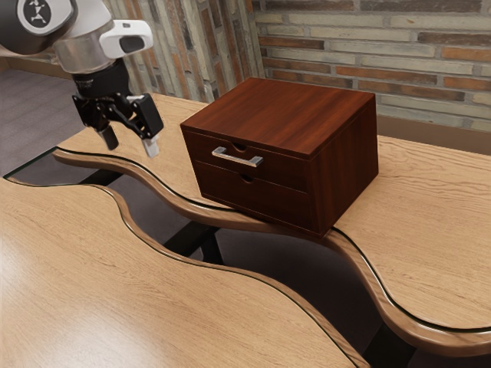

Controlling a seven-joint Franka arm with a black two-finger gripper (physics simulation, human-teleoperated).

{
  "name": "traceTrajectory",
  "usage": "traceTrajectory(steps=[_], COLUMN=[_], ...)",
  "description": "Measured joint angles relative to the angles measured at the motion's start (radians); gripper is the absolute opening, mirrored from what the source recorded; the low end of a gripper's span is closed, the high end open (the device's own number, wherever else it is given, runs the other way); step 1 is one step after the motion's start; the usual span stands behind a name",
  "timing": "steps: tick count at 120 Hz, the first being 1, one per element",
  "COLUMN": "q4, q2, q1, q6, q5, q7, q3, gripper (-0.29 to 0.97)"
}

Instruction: Pull the drawer handle with one arm to open the drawer

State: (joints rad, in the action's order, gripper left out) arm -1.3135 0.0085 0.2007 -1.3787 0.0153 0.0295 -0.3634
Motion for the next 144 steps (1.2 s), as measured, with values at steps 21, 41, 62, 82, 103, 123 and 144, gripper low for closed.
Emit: traceTrajectory(steps=[21,41,62,82,103,123,144], q4=[0.000,0.105,0.110,0.105,-0.143,-0.268,-0.362], q2=[0.001,-0.096,-0.096,-0.045,-0.085,-0.102,-0.080], q1=[-0.069,-0.114,-0.138,-0.111,-0.078,-0.091,-0.093], q6=[-0.011,-0.008,-0.005,-0.017,-0.201,-0.373,-0.564], q5=[-0.005,-0.028,-0.051,-0.063,-0.086,-0.090,-0.090], q7=[0.010,0.018,-0.149,-0.451,-0.688,-0.866,-1.011], q3=[-0.002,0.000,0.034,0.099,0.114,0.108,0.104], gripper=[0.65,0.65,0.66,0.65,0.65,0.65,0.65])
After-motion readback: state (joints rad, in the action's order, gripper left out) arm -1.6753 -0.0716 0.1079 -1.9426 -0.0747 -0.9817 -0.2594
